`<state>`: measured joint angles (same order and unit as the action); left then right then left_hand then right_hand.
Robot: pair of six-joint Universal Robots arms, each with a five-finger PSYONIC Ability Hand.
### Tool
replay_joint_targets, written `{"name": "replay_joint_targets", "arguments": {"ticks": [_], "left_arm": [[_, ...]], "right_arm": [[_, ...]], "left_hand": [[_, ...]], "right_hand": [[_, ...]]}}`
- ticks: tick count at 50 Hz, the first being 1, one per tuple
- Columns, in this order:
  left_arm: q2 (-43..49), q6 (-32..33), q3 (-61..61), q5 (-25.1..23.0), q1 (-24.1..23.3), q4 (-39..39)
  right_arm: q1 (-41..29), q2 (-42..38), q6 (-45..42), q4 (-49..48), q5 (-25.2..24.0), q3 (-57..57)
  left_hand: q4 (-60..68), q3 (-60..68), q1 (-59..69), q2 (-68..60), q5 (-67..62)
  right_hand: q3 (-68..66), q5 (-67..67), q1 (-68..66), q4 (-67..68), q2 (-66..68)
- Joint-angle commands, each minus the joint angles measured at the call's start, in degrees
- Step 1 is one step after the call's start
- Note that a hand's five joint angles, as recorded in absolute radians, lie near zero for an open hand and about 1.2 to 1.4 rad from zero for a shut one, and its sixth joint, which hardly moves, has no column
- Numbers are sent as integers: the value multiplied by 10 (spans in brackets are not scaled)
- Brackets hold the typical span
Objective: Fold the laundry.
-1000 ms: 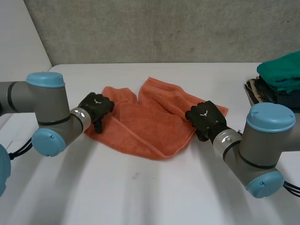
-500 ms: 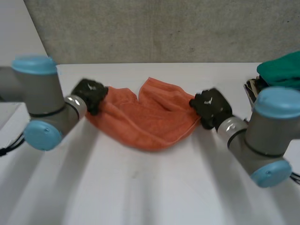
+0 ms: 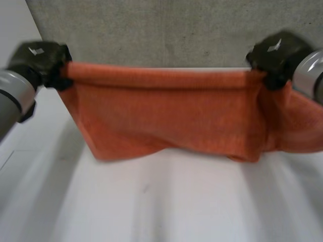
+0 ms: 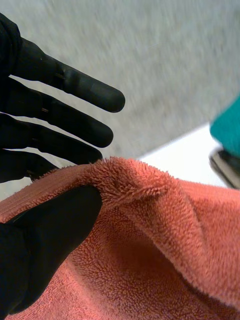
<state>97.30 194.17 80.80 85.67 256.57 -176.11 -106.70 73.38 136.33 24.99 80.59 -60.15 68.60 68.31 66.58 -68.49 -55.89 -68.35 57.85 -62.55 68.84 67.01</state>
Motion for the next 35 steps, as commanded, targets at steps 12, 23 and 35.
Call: {"name": "replay_joint_targets", "arguments": {"ticks": [12, 23, 35], "left_arm": [[236, -14, -239, 8, -38, -408], [183, -70, -161, 56, -34, -517], [100, -84, 126, 45, -25, -509]], "right_arm": [[-15, -160, -2, -414, 84, 99], [-30, -85, 0, -604, -12, -38], [-40, -108, 17, -473, -10, -170]], "left_hand": [[114, 117, 134, -115, -141], [114, 117, 134, -115, -141], [114, 117, 134, -115, -141]], "right_hand": [[-116, 121, -174, 112, 130], [-116, 121, -174, 112, 130], [-116, 121, -174, 112, 130]]}}
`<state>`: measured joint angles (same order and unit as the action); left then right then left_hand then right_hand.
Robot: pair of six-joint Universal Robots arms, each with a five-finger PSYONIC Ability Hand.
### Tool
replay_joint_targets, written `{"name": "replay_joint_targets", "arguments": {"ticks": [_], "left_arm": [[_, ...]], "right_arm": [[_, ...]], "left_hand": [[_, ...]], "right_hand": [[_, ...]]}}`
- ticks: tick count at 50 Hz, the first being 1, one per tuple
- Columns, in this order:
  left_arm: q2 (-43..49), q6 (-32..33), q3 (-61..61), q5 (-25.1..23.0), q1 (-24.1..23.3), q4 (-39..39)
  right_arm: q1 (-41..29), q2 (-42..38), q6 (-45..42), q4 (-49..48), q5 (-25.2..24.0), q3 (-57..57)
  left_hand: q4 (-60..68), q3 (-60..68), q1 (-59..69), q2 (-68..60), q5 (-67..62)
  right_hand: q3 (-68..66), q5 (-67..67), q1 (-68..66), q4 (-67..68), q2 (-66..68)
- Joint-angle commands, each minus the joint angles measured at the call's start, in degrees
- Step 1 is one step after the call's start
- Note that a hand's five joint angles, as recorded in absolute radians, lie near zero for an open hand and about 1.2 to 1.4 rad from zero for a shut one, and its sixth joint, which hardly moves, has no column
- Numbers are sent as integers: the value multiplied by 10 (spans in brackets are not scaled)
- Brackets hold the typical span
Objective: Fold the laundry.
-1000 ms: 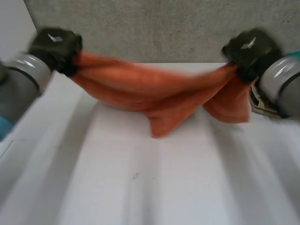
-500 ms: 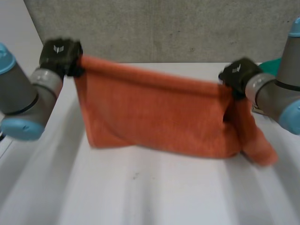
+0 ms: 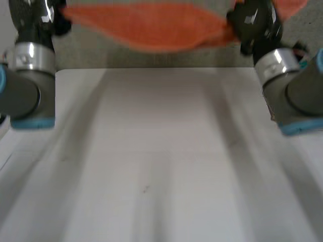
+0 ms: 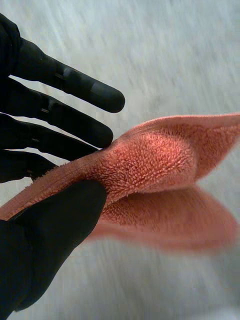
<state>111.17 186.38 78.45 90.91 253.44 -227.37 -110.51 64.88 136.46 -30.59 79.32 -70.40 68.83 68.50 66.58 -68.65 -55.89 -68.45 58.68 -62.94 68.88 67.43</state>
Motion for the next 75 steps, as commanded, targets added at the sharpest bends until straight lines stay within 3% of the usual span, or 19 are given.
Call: {"name": "replay_joint_targets", "arguments": {"ticks": [1, 12, 16, 17, 20, 28, 35, 42, 49, 61, 75], "left_arm": [[-40, -6, 161, -9, 7, 3], [-52, -3, 247, -41, 20, 9], [-78, -4, 262, -43, 25, 10], [-82, -4, 264, -43, 26, 10], [-101, -5, 271, -42, 27, 12], [-162, -7, 255, -56, 18, 85], [-213, -10, 190, -62, -23, 169], [-225, -11, 99, -57, -58, 232], [-223, -11, 19, -55, -73, 275], [-216, -10, -87, -29, -88, 318], [-209, -10, -110, -28, -92, 323]], "right_arm": [[-2, -45, 30, 92, 3, -78], [-1, -130, 152, 141, 4, -107], [4, -124, 180, 168, 1, -109], [5, -120, 188, 175, 0, -112], [6, -101, 208, 183, 0, -120], [43, -44, 296, 201, 0, -145], [50, -40, 370, 233, -5, -162], [42, -48, 373, 229, -8, -155], [24, -148, 369, 225, -4, -93], [-19, -180, 372, 224, -7, -65], [-75, -180, 377, 226, 2, -64]], "left_hand": [[112, 115, 134, -114, -141], [112, 115, 134, -114, -141], [112, 115, 134, -114, -141], [112, 115, 134, -114, -141], [112, 115, 134, -114, -141], [112, 115, 134, -114, -141], [112, 115, 134, -114, -141], [112, 115, 134, -114, -141], [112, 115, 134, -114, -141], [112, 115, 134, -114, -141], [112, 115, 134, -114, -141]], "right_hand": [[-116, 113, -171, 111, 126], [-116, 113, -171, 111, 126], [146, -148, 91, -150, -136], [266, -269, 211, -271, -256], [413, -416, 358, -417, -403], [580, -582, 525, -584, -570], [584, -587, 529, -589, -574], [584, -587, 529, -589, -574], [518, -521, 463, -522, -508], [484, -487, 429, -489, -474], [444, -446, 389, -448, -434]]}}
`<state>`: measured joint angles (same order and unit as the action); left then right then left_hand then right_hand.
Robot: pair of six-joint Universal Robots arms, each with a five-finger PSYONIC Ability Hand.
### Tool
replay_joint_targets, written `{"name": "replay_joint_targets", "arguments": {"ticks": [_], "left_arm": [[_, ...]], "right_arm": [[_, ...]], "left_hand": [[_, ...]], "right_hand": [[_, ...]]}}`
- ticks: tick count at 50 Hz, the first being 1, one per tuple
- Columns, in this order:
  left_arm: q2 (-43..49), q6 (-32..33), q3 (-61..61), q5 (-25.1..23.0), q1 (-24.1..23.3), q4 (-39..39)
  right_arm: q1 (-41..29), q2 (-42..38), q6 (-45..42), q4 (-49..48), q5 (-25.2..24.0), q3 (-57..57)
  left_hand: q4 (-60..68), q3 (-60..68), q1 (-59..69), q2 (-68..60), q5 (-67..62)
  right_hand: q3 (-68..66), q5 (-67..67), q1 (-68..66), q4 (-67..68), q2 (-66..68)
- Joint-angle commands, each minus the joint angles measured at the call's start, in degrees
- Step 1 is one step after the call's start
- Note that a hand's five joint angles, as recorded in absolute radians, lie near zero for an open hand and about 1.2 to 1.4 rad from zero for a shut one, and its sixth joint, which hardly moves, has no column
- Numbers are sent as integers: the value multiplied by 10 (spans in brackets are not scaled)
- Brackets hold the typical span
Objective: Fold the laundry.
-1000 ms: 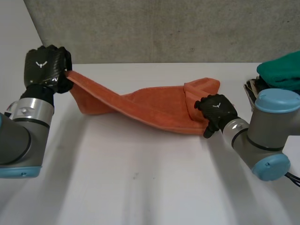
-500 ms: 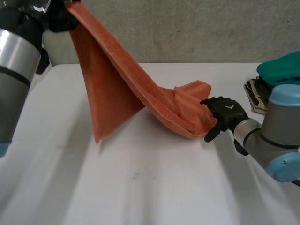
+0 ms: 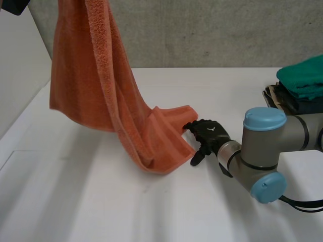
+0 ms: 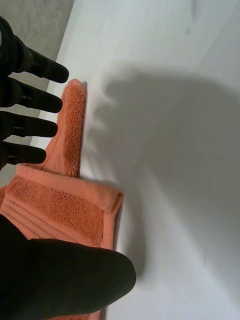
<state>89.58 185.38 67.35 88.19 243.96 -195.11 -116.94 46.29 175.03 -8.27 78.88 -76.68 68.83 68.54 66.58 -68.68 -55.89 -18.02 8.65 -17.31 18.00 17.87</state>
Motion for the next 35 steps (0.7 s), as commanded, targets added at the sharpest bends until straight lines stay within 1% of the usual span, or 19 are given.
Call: {"name": "replay_joint_targets", "arguments": {"ticks": [1, 5, 9, 10, 13, 14, 17, 19, 26, 33, 35], "left_arm": [[8, 0, 7, -1, 3, 0], [10, 2, 27, -1, 0, 1], [9, 1, 64, 0, 5, -4], [9, 0, 72, 0, 6, -4], [9, 0, 103, -1, 7, -6], [9, 0, 111, -1, 6, -6], [9, 0, 137, -3, 7, -8], [9, 0, 146, -3, 7, -9], [9, -3, 174, -3, 25, -11], [9, -4, 190, -2, 37, -26], [9, -3, 192, -2, 37, -29]], "right_arm": [[-11, 9, -13, 4, 7, -1], [-10, 33, -57, 9, -2, -7], [-13, 64, -141, 14, -9, -23], [-16, 71, -175, 16, -15, -23], [-21, 70, -219, 16, -33, -23], [-25, 66, -238, 16, -48, -20], [-31, 55, -252, 16, -78, -9], [-35, 33, -252, 21, -94, 8], [-38, -20, -261, 58, -97, 60], [-41, -45, -275, 55, -97, 83], [-42, -51, -278, 54, -98, 90]], "left_hand": [[112, 115, 134, -113, -141], [112, 115, 134, -113, -141], [112, 115, 134, -113, -141], [112, 115, 134, -113, -141], [112, 115, 134, -113, -141], [112, 115, 134, -113, -141], [112, 115, 134, -113, -141], [112, 115, 134, -113, -141], [112, 115, 134, -113, -141], [112, 115, 134, -113, -141], [112, 115, 134, -113, -141]], "right_hand": [[-72, 66, -79, 72, 73], [-112, 106, -119, 112, 114], [-156, 150, -163, 156, 158], [-176, 170, -183, 176, 178], [-195, 188, -202, 195, 196], [-197, 190, -204, 197, 198], [-200, 194, -207, 200, 201], [-200, 194, -207, 200, 201], [-200, 194, -207, 200, 201], [-228, 222, -235, 229, 230], [-257, 251, -264, 257, 259]]}}
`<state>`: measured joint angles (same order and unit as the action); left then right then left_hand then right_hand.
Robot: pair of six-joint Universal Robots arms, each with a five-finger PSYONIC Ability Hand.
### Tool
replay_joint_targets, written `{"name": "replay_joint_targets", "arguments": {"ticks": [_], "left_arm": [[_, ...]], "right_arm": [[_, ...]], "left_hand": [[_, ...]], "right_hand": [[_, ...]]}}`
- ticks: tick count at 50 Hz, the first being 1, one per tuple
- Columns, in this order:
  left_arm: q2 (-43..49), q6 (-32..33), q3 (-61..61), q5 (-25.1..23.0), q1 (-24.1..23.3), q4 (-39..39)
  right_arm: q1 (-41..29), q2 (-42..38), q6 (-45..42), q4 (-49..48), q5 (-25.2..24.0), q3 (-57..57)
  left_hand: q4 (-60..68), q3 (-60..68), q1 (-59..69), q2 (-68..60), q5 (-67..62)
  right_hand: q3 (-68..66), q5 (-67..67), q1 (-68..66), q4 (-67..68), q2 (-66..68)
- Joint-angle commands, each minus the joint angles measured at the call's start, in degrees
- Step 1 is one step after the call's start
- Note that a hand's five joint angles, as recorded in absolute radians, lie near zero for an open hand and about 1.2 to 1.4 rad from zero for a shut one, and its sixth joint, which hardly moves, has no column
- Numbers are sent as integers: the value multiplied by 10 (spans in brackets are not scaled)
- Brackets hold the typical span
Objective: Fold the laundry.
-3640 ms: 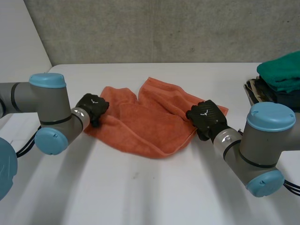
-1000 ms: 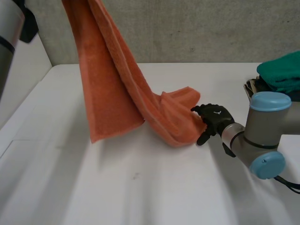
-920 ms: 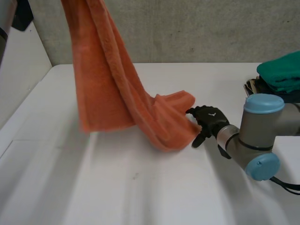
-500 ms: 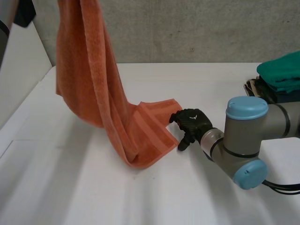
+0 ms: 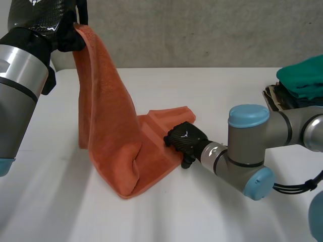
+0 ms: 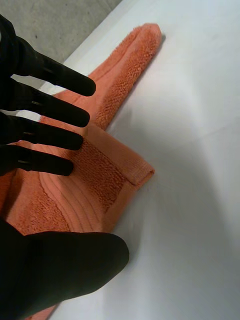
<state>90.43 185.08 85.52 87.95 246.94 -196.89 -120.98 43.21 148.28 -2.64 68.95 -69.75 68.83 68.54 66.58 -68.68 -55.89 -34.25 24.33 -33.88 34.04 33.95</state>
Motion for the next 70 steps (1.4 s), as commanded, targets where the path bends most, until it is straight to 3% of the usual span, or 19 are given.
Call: {"name": "replay_joint_targets", "arguments": {"ticks": [1, 31, 35, 36, 39, 45, 53, 60, 67, 70], "left_arm": [[0, -1, 11, 0, 8, -12], [-3, 0, 38, -4, 30, -12], [-4, -1, 40, -4, 30, -12], [-4, 0, 40, -4, 30, -12], [-4, 0, 43, -4, 31, -12], [-4, 0, 43, -4, 40, -13], [-5, 3, 34, -5, 66, -12], [-4, 4, 25, -7, 99, -7], [-4, 5, 24, -8, 136, 20], [-3, 7, 23, -13, 148, 48]], "right_arm": [[-1, -22, -12, -3, 0, 23], [-22, -95, -11, -5, 3, 159], [-23, -108, -11, -7, 0, 173], [-23, -110, -7, -16, 1, 178], [-23, -110, -4, -32, 2, 181], [-24, -91, 2, -54, 14, 182], [-2, 46, 24, 25, 15, 134], [141, 233, -59, 182, 37, 102], [203, 409, -74, 240, 89, 114], [210, 430, -76, 244, 92, 109]], "left_hand": [[112, 115, 134, -113, -141], [112, 115, 134, -113, -141], [112, 115, 134, -113, -141], [112, 115, 134, -113, -141], [112, 115, 134, -113, -141], [112, 115, 134, -113, -141], [112, 115, 134, -113, -141], [112, 115, 134, -113, -141], [112, 115, 134, -113, -141], [112, 115, 134, -113, -141]], "right_hand": [[-98, 97, -102, 100, 101], [-159, 158, -162, 161, 162], [-251, 250, -255, 253, 254], [-349, 349, -353, 352, 352], [-449, 449, -453, 451, 452], [-458, 457, -461, 460, 460], [-458, 457, -461, 460, 460], [-458, 457, -461, 460, 460], [-458, 457, -461, 460, 460], [-458, 457, -461, 460, 460]]}}
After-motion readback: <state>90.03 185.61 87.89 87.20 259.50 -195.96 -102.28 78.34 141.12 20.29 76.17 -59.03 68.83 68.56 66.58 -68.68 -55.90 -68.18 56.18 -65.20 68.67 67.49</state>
